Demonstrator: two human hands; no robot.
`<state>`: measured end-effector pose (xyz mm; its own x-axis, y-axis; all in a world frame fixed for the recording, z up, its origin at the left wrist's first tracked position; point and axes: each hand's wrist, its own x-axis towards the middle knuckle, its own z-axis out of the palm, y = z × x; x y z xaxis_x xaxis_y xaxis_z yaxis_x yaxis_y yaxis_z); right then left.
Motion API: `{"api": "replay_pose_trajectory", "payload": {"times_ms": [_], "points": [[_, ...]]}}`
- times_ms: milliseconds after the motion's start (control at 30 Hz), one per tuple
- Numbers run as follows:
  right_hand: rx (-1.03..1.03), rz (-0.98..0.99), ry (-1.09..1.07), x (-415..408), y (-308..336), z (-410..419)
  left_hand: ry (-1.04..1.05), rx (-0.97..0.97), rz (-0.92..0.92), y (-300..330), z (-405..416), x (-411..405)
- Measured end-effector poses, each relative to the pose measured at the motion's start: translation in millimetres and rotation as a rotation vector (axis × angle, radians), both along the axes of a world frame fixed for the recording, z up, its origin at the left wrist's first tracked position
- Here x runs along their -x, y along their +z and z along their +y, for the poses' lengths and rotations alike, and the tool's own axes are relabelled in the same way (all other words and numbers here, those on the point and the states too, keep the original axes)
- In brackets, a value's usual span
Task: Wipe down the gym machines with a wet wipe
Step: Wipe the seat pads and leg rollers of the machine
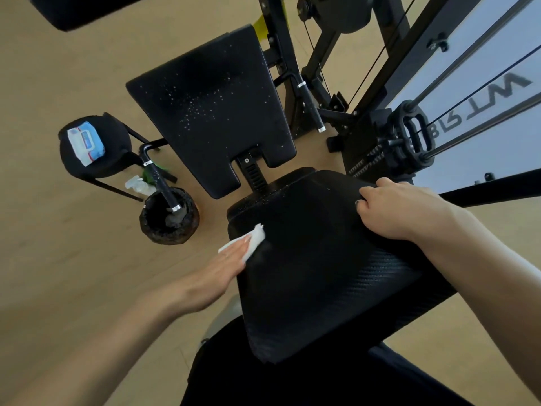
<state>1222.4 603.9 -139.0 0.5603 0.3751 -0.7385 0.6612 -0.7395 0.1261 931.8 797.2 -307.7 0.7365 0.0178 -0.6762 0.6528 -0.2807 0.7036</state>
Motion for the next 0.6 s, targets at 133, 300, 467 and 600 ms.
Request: {"api": "replay_pose_trajectory", "payload": {"times_ms": [133,300,467,600], "points": [[-0.013,-0.014,0.009,0.9,-1.2,-1.3,-0.247,0.171,-0.122,149.3,-55.9,-55.7],[-0.019,-0.028,0.031,1.9,-2.1,-1.4,-0.218,0.106,-0.037,94.9,-32.0,-80.3],[-0.023,-0.051,0.06,2.2,-5.2,-4.0,0.12,0.028,0.294,3.8,18.8,-117.9],[-0.046,-0.077,0.069,4.9,-2.4,-3.9,0.119,0.144,0.145,21.3,-8.4,-170.7]]}}
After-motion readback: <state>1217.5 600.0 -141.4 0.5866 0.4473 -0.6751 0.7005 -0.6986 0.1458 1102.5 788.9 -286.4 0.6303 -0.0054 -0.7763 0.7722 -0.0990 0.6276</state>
